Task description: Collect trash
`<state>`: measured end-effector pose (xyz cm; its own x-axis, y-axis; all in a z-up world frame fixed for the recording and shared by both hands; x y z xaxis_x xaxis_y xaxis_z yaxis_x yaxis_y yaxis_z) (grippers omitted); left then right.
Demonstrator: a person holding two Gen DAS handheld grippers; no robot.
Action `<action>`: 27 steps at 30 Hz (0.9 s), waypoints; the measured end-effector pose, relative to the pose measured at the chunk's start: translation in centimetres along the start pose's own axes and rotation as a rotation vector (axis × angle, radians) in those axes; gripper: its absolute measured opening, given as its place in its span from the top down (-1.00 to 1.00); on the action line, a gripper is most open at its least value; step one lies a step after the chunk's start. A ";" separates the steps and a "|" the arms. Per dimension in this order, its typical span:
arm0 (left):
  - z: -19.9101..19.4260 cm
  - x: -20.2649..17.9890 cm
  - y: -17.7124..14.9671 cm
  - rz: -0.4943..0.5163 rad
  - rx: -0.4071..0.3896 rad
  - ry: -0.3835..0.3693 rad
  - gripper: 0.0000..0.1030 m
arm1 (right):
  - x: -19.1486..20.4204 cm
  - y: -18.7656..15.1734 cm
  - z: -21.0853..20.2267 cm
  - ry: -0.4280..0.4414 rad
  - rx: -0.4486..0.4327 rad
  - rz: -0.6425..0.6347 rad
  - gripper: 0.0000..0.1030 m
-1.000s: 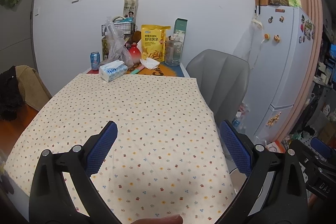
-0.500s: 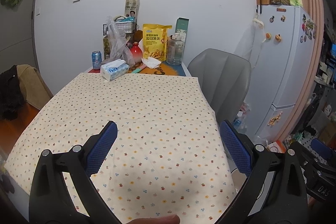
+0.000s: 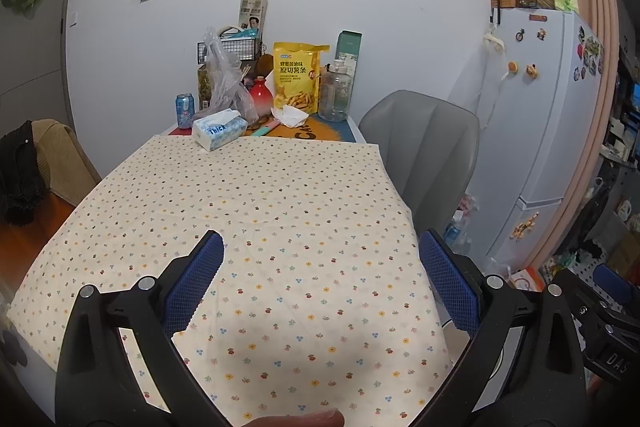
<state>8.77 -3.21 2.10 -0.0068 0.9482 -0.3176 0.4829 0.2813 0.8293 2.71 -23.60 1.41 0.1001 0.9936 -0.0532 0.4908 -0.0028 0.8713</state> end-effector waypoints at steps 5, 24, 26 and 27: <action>0.0 0.1 -0.1 -0.004 0.000 0.002 -0.89 | 0.0 0.0 0.0 0.000 0.001 0.000 -0.85; 0.1 0.0 0.1 0.007 0.001 0.000 -0.89 | 0.1 -0.1 0.0 -0.001 0.001 0.000 -0.85; 0.0 0.1 0.1 0.014 -0.007 0.005 -0.89 | 0.1 -0.1 0.0 -0.001 0.001 -0.001 -0.85; 0.0 0.1 0.1 0.019 -0.011 0.007 -0.89 | 0.2 -0.2 0.0 0.000 0.002 -0.003 -0.85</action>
<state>8.79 -3.14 2.16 -0.0041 0.9544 -0.2986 0.4737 0.2649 0.8399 2.67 -23.44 1.25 0.0991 0.9935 -0.0555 0.4928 -0.0005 0.8701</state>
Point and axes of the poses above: each gripper's, at about its wrist camera, not at the fingertips, and z roughly the way its jaws point, x to its left, y to its top, the point moved 9 cm from there along z, roughly the way its jaws point, and after that the axes turned 15 degrees about -z, right-handed, at the moved point
